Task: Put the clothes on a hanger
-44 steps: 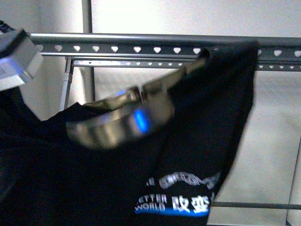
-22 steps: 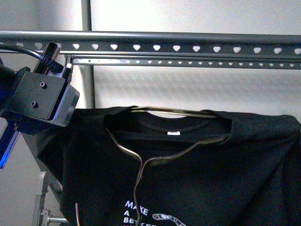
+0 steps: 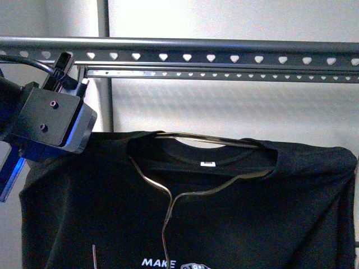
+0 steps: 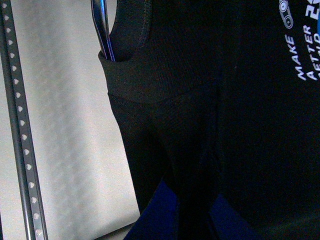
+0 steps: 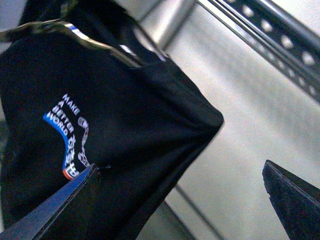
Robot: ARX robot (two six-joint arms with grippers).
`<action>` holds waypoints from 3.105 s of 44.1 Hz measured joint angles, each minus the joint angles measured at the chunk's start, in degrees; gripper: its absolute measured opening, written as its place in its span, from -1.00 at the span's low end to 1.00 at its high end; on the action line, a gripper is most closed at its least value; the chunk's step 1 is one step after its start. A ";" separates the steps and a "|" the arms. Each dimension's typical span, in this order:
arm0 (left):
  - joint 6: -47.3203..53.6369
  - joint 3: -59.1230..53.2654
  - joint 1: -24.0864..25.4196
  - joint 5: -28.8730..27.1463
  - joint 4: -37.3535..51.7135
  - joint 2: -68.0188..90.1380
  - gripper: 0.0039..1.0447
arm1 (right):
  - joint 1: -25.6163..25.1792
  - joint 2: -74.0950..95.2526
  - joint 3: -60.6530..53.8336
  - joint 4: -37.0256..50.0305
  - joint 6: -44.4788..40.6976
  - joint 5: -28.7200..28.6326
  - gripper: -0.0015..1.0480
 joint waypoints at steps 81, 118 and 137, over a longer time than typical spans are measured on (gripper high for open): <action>-12.68 -4.04 0.42 1.18 14.25 -0.39 0.90 | 8.41 54.31 25.49 8.96 -25.44 21.31 -0.90; -109.92 -37.88 0.98 -35.39 44.35 -25.14 -0.53 | 6.40 54.51 60.83 -22.62 54.99 20.68 -0.93; -109.28 -56.54 1.05 -35.52 49.27 -38.32 -0.94 | 12.79 63.04 67.84 -26.01 62.14 30.27 -0.93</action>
